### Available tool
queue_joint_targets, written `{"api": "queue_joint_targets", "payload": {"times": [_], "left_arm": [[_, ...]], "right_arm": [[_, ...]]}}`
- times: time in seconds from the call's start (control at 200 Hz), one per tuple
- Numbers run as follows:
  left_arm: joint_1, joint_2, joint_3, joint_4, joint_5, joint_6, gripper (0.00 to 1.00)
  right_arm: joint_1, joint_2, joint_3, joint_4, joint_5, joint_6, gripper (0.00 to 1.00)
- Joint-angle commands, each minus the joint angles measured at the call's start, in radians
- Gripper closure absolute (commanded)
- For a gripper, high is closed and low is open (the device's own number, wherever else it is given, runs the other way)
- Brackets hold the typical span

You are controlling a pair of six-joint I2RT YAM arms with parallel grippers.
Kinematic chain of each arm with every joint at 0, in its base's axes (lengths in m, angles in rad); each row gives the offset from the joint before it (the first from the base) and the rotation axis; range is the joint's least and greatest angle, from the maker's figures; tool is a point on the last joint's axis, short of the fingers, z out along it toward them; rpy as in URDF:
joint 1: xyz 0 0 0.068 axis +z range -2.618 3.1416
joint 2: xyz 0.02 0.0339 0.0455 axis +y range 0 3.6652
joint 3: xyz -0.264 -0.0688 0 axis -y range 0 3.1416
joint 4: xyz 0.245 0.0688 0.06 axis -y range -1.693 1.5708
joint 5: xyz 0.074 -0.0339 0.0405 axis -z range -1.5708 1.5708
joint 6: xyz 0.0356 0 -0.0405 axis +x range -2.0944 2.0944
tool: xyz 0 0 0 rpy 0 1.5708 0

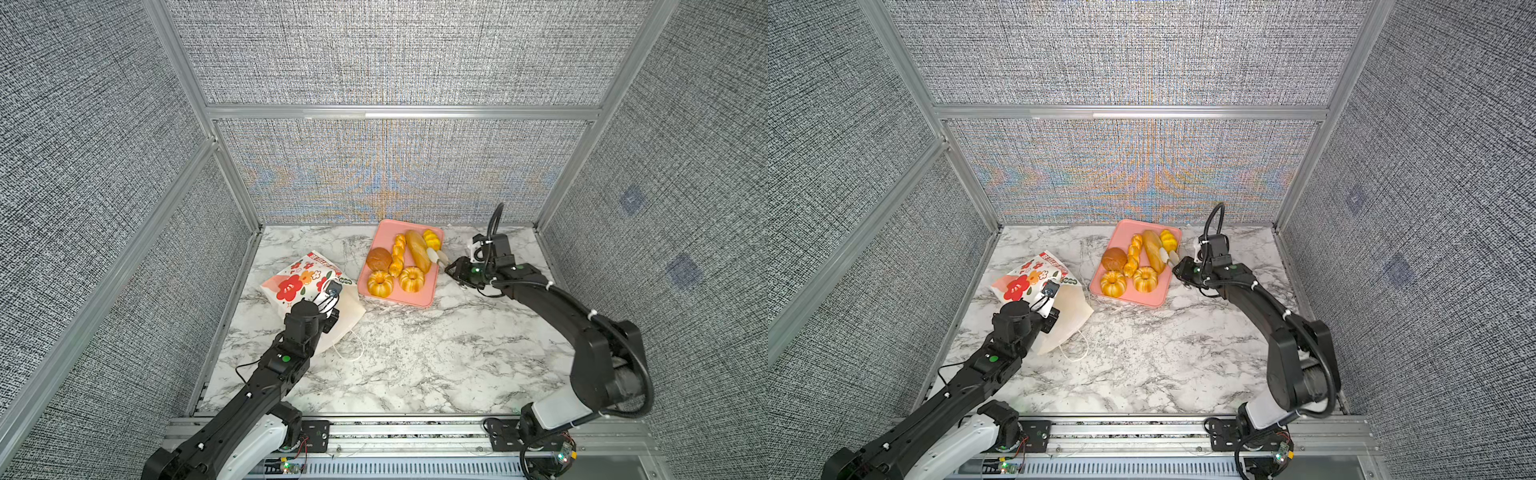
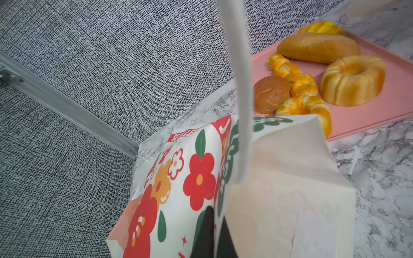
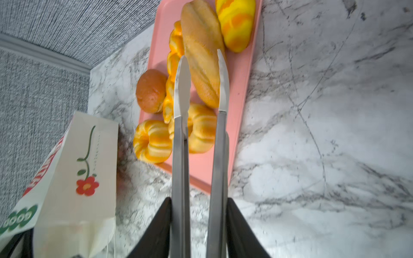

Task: Take the fake bread out of the paper bag
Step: 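Move the open right tongs back into the paper bag mouth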

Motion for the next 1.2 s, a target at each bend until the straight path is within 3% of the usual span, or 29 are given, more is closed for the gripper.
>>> {"api": "queue_joint_targets", "payload": {"times": [0.0,0.215,0.45,0.585,0.865,1.196], "left_arm": [[0.000,-0.026,-0.018,0.027,0.038,0.033,1.00],[-0.001,-0.051,-0.036,0.031,0.039,0.028,1.00],[0.000,-0.039,-0.035,0.046,0.039,0.001,1.00],[0.000,-0.050,-0.048,0.059,0.066,0.016,1.00],[0.001,-0.144,-0.088,0.047,0.145,0.034,1.00],[0.001,-0.162,-0.077,0.011,0.121,-0.035,1.00]], "right_arm": [[0.057,-0.128,-0.061,-0.034,-0.090,-0.035,0.63],[0.277,-0.384,-0.275,0.032,-0.104,0.128,0.63],[0.561,-0.499,-0.336,0.127,-0.017,0.282,0.63],[0.645,-0.412,-0.291,0.205,-0.016,0.276,0.63],[0.688,-0.096,-0.265,0.534,-0.043,0.304,0.63],[0.717,0.161,-0.217,0.827,0.058,0.380,0.63]]}}
